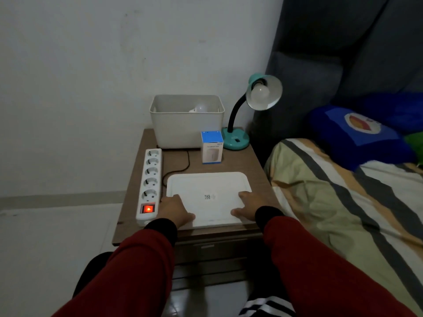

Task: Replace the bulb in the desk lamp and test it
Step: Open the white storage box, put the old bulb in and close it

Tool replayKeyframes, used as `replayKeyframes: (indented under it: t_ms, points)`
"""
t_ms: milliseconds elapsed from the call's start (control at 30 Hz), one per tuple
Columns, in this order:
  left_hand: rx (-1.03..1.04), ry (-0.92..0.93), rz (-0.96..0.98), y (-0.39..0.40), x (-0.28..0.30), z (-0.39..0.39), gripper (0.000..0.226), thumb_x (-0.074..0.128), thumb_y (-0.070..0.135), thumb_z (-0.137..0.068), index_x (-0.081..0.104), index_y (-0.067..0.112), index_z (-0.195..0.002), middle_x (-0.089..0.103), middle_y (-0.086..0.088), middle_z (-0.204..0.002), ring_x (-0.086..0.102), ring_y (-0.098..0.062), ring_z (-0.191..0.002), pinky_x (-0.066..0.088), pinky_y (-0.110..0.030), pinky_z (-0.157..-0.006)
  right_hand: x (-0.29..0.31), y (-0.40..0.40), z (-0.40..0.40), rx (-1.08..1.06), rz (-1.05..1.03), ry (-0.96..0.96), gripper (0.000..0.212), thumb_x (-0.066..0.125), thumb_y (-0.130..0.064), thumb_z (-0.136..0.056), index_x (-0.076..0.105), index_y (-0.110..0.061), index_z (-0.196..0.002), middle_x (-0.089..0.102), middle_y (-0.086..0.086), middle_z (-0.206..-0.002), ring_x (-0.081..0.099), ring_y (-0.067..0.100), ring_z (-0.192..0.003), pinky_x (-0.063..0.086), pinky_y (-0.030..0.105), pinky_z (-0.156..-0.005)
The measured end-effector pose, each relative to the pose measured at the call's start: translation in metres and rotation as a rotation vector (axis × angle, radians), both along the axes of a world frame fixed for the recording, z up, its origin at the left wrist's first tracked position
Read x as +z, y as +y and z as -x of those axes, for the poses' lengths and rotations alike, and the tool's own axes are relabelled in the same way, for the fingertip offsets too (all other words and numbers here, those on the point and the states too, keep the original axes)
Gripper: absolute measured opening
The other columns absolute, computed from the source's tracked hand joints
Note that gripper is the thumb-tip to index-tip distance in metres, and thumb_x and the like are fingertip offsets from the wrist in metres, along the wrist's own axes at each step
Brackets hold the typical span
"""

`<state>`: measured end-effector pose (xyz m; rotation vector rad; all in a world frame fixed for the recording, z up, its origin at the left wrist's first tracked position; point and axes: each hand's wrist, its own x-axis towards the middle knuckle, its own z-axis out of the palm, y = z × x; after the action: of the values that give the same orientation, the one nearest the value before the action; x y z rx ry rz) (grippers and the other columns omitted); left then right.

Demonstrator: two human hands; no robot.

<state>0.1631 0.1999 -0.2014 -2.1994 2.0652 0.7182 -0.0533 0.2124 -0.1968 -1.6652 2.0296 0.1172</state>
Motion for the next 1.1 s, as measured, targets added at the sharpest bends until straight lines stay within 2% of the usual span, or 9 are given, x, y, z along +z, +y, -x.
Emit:
replayKeyframes:
  t_ms: [133,267,500,667,833,1100]
  points:
    - [-0.011,-0.006,0.039,-0.009,0.01,0.0,0.069,0.069,0.055,-0.068,0.052,0.006,-0.114,0.056,-0.015,-0.123,0.054,-0.029,-0.111,0.044,-0.033,-0.09,0.009,-0.006,0.005,-0.026,0.064,-0.006,0.077,0.058,-0.048,-0.085,0.029,-0.012,-0.147,0.032,0.009,-0.154,0.032,0.025,-0.14,0.028,0.032,-0.113]
    - [-0.016,0.016,0.148,-0.023,0.032,-0.004,0.066,0.067,0.058,-0.068,0.055,0.007,-0.108,0.061,-0.015,-0.116,0.056,-0.03,-0.106,0.044,-0.034,-0.087,0.029,-0.019,0.009,-0.057,0.176,0.014,0.074,0.058,-0.052,-0.082,0.038,-0.014,-0.142,0.04,0.012,-0.148,0.04,0.028,-0.134,0.035,0.033,-0.109]
    - [0.028,0.185,0.357,-0.045,0.092,-0.022,0.067,0.07,0.042,-0.076,0.049,0.002,-0.126,0.05,-0.022,-0.131,0.042,-0.034,-0.125,0.033,-0.034,-0.103,0.078,-0.058,-0.005,-0.071,0.398,-0.072,0.068,0.065,-0.046,-0.08,0.049,-0.009,-0.134,0.049,0.018,-0.138,0.047,0.031,-0.125,0.039,0.034,-0.104]
    - [0.042,0.287,0.469,-0.077,0.117,-0.042,0.067,0.072,0.039,-0.075,0.05,0.005,-0.129,0.048,-0.022,-0.13,0.045,-0.036,-0.122,0.037,-0.035,-0.103,0.108,-0.099,-0.017,-0.073,0.471,-0.144,0.069,0.068,-0.042,-0.079,0.048,-0.009,-0.136,0.046,0.019,-0.139,0.045,0.032,-0.128,0.036,0.035,-0.109]
    - [0.024,0.286,0.524,-0.124,0.131,-0.053,0.064,0.07,0.037,-0.078,0.049,0.006,-0.13,0.047,-0.021,-0.13,0.044,-0.036,-0.122,0.037,-0.036,-0.102,0.125,-0.147,-0.026,-0.048,0.502,-0.123,0.065,0.065,-0.041,-0.082,0.048,-0.01,-0.136,0.048,0.02,-0.136,0.045,0.033,-0.126,0.036,0.033,-0.104]
    - [0.037,0.316,0.473,-0.201,0.124,-0.06,0.077,0.066,0.051,-0.071,0.046,0.012,-0.135,0.047,-0.017,-0.132,0.044,-0.037,-0.123,0.036,-0.038,-0.104,0.122,-0.22,-0.033,-0.087,0.492,-0.15,0.067,0.062,-0.044,-0.084,0.045,-0.011,-0.139,0.043,0.018,-0.141,0.042,0.032,-0.13,0.034,0.038,-0.111]
